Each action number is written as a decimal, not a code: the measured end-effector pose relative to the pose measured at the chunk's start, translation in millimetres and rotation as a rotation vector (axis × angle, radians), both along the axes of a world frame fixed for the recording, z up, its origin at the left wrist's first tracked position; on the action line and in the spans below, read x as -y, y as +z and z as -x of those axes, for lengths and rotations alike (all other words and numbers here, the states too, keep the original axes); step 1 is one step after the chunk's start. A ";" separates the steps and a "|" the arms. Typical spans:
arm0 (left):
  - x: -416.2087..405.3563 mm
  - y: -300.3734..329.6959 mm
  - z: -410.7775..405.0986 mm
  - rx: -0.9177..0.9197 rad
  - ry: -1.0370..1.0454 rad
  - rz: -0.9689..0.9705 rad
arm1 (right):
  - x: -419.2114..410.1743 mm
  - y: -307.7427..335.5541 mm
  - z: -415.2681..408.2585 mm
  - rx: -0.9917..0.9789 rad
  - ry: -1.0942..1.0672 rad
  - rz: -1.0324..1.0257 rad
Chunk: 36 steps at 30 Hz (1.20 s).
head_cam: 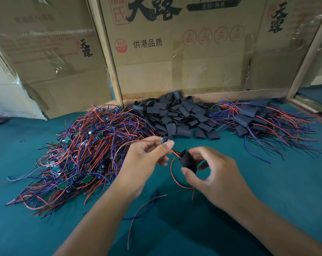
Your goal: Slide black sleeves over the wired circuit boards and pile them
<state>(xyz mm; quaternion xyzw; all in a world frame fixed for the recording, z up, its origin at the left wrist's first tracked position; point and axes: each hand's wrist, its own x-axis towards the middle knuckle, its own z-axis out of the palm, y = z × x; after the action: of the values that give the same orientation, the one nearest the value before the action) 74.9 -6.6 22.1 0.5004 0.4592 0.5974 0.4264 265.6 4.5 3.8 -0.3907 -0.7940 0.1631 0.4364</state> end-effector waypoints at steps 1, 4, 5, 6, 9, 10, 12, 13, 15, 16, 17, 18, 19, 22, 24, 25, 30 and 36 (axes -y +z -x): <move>0.9 1.3 -1.0 0.062 -0.033 0.009 | 0.3 0.0 0.3 0.006 0.000 -0.010; 3.7 5.7 -4.7 0.203 -0.122 0.015 | 0.9 1.9 1.4 -0.004 -0.010 -0.040; 4.5 7.2 -6.2 0.229 -0.143 0.015 | 0.7 3.7 1.6 -0.009 -0.010 -0.056; 5.2 8.6 -7.5 0.239 -0.153 0.008 | 0.3 6.1 1.8 -0.012 -0.008 -0.082; 7.2 11.6 -11.3 0.236 -0.144 -0.037 | -0.7 13.2 1.2 -0.008 -0.018 -0.212; 7.9 12.2 -11.8 0.221 -0.139 -0.052 | -1.1 14.7 0.2 -0.005 -0.020 -0.250; 9.2 11.7 -12.3 0.162 -0.142 -0.072 | -2.0 16.9 -3.2 0.005 -0.016 -0.296; 10.0 11.4 -12.5 0.137 -0.146 -0.076 | -2.4 17.8 -5.3 0.013 -0.016 -0.312; 11.3 11.3 -12.6 0.113 -0.149 -0.073 | -3.7 19.1 -9.4 0.050 -0.014 -0.349; 11.5 11.3 -12.4 0.111 -0.152 -0.067 | -4.7 19.8 -11.2 0.072 -0.012 -0.363; 11.6 11.2 -12.6 0.114 -0.159 -0.058 | -5.9 20.2 -12.9 0.090 -0.008 -0.371; 11.6 11.2 -12.9 0.125 -0.170 -0.048 | -7.0 20.4 -14.3 0.101 -0.004 -0.372; 11.6 10.9 -13.4 0.139 -0.182 -0.036 | -8.0 20.5 -15.3 0.109 0.001 -0.372; 11.2 10.0 -14.4 0.146 -0.187 -0.004 | -9.0 20.0 -16.4 0.138 0.010 -0.381; 11.5 10.6 -14.8 0.134 -0.186 -0.007 | -9.5 19.8 -17.2 0.155 0.021 -0.391; 12.0 10.8 -14.4 0.128 -0.194 -0.011 | -10.0 19.9 -17.7 0.161 0.027 -0.401; 13.9 10.4 -11.2 0.143 -0.245 0.027 | -12.3 21.7 -20.5 0.200 0.066 -0.449; 14.1 12.6 -9.7 0.145 -0.247 0.067 | -12.7 24.7 -23.7 0.220 0.102 -0.480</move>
<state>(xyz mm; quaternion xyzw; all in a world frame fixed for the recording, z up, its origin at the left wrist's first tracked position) 84.6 -20.8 34.6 0.4941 0.3819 0.5593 0.5452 289.2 17.2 28.5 -0.2508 -0.8712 -0.0516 0.4188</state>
